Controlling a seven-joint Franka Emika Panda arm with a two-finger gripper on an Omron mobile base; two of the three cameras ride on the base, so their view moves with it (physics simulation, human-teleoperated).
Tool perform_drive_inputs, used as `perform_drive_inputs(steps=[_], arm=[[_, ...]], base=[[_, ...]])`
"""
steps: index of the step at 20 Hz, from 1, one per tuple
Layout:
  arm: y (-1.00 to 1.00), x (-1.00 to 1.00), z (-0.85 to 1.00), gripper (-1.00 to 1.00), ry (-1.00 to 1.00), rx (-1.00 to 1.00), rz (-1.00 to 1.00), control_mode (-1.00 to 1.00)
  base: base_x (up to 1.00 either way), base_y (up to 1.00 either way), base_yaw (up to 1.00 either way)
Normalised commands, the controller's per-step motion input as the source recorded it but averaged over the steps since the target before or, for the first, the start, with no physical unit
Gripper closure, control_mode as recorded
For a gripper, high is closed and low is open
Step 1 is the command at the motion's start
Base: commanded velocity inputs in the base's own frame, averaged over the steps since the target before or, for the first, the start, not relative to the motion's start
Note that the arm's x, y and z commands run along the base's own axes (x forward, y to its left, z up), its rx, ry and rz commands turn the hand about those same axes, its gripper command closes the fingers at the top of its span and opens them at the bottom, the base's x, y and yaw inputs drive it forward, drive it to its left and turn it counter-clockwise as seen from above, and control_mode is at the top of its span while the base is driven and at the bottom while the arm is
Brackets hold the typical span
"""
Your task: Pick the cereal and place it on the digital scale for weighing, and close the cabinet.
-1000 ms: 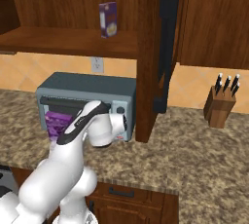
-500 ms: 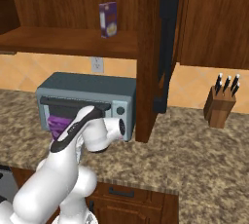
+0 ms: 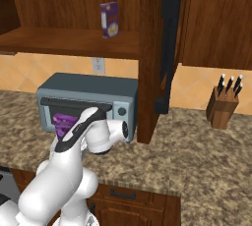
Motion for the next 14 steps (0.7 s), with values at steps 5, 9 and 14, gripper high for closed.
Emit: perform_drive_inputs(steps=[5,9,14], arm=[[-0.05,0.07,0.00,-1.00,-0.03,0.00,-0.07,-1.00],[-0.36,0.09,0.00,-1.00,-0.01,0.02,-0.08,-1.00],[-0.41,0.30,0.00,-1.00,-0.01,0.00,-0.13,-1.00]], base=[[0.00,0.00,0.00],[0.00,0.00,0.00],[0.00,0.00,0.00]])
